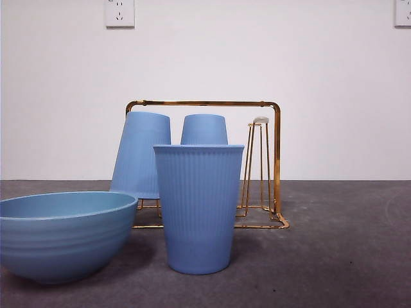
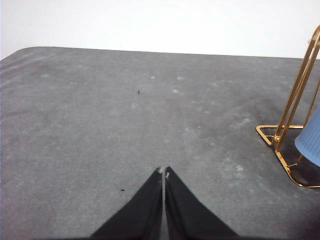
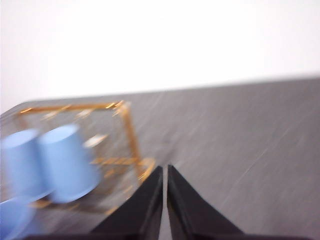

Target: Right arm lift cup from the cupboard, then place it on the right of the bowl

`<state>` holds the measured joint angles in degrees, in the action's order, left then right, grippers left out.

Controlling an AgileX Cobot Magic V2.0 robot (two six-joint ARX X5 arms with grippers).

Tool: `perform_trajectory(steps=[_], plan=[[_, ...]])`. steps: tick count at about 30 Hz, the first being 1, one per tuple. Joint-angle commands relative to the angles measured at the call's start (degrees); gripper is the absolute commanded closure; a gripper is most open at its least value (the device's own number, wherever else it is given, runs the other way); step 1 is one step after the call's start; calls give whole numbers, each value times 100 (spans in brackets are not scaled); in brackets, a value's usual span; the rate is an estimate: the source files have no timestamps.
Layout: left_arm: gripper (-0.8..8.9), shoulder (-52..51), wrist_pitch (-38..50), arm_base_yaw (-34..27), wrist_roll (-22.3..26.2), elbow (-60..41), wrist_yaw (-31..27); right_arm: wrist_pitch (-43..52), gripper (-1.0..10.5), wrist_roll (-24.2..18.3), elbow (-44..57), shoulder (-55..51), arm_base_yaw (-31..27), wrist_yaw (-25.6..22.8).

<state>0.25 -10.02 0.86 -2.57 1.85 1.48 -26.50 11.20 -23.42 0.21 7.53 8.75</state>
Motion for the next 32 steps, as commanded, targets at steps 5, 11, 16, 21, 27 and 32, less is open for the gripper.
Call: perform_trajectory(steps=[5, 11, 16, 21, 27, 32], plan=[[808, -2, 96, -9, 0, -105, 2, 1764, 935, -1325, 1480, 2, -540, -138], [808, -2, 103, -9, 0, -105, 2, 2011, 935, -1353, 2275, 0, -780, -142], [808, -2, 101, -9, 2, -105, 2, 1650, 935, -1355, 2277, 0, -815, -428], [808, -2, 103, -9, 0, -105, 2, 1633, 935, -807, 2277, 0, -807, -984], [808, -2, 103, -9, 0, -105, 2, 1755, 935, -776, 2277, 0, -734, -1023], [808, -2, 103, -9, 0, -105, 2, 1790, 935, -776, 2273, 0, -732, -1027]])
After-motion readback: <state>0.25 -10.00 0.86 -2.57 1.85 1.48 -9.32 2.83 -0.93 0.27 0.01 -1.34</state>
